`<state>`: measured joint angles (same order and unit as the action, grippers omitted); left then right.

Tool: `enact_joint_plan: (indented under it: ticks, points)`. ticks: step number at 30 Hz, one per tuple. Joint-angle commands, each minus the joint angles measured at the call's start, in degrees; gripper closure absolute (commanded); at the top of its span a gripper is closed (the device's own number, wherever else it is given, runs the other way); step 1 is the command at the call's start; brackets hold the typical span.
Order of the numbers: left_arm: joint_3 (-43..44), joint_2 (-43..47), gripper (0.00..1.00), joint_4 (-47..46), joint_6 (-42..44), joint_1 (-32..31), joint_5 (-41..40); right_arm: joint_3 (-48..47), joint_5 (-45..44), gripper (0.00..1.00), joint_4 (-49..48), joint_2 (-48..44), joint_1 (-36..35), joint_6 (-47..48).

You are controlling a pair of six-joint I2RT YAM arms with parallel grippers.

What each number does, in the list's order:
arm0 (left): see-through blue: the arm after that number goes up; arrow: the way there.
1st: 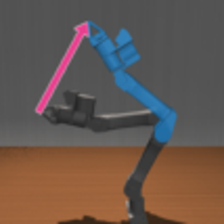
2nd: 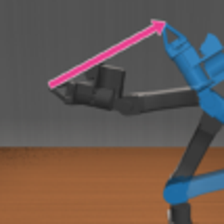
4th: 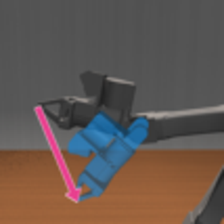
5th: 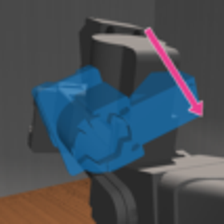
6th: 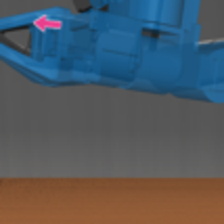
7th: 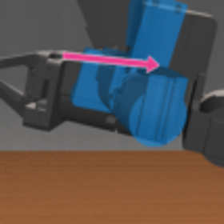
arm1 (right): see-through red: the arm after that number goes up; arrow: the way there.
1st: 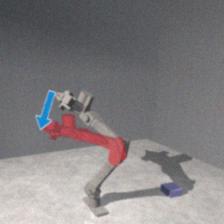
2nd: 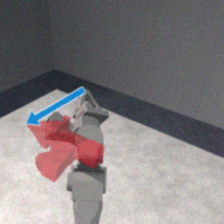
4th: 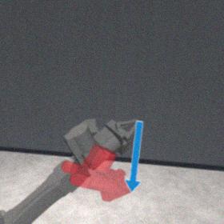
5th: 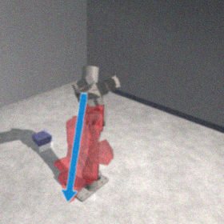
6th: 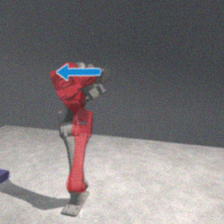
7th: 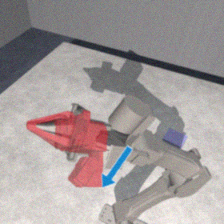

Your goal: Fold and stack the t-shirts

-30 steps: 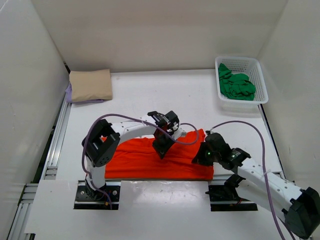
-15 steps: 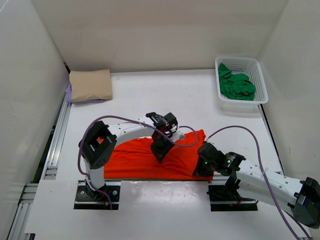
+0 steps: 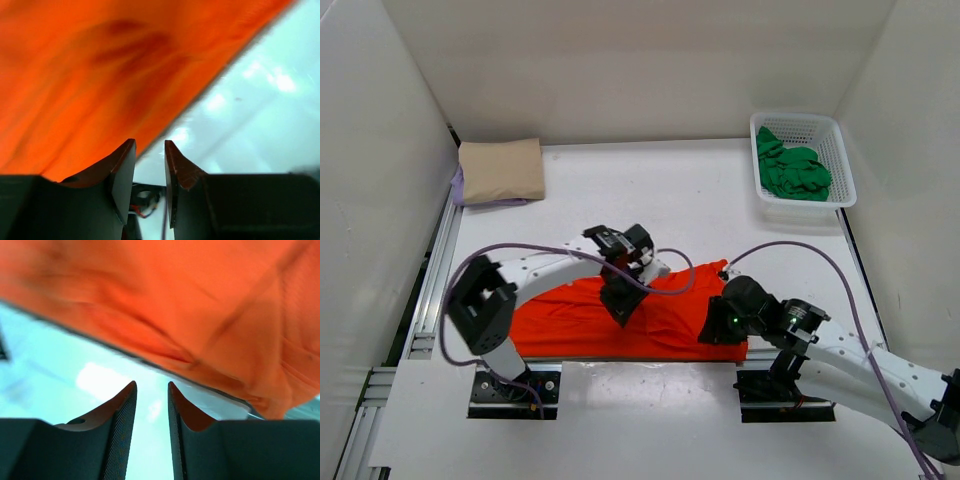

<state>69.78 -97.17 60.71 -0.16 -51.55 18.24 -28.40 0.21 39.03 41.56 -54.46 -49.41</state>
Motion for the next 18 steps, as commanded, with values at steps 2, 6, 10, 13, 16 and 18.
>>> enact_joint_plan:
  ticks: [2, 6, 10, 13, 16, 18]
  points:
    - [-4.5, 11.2, 0.57, -7.6, 0.2, 8.6, -12.0, -5.5, -0.4, 0.69, -2.1, -0.7, -0.3, 6.6]
    - [-9.6, 12.8, 0.59, -14.1, 0.2, 17.8, -26.6, -8.2, -8.0, 0.87, -7.4, 6.3, -0.3, 6.6]
    - [-13.8, 14.0, 0.6, -17.8, 0.2, 30.0, -29.7, -12.9, -15.5, 0.97, -9.9, 16.6, 3.4, 7.1]
    - [-16.3, 13.4, 0.6, -19.2, 0.2, 34.6, -32.7, -17.7, -15.5, 1.0, -9.9, 27.8, 9.3, 6.0]
    - [-19.0, 11.8, 0.6, -20.9, 0.2, 39.1, -35.9, -21.8, -15.5, 1.0, -10.5, 35.4, 14.0, 5.3]
    - [-21.2, 11.8, 0.6, -21.6, 0.2, 42.2, -36.4, -23.2, -14.5, 1.0, -10.5, 38.6, 15.6, 5.3]
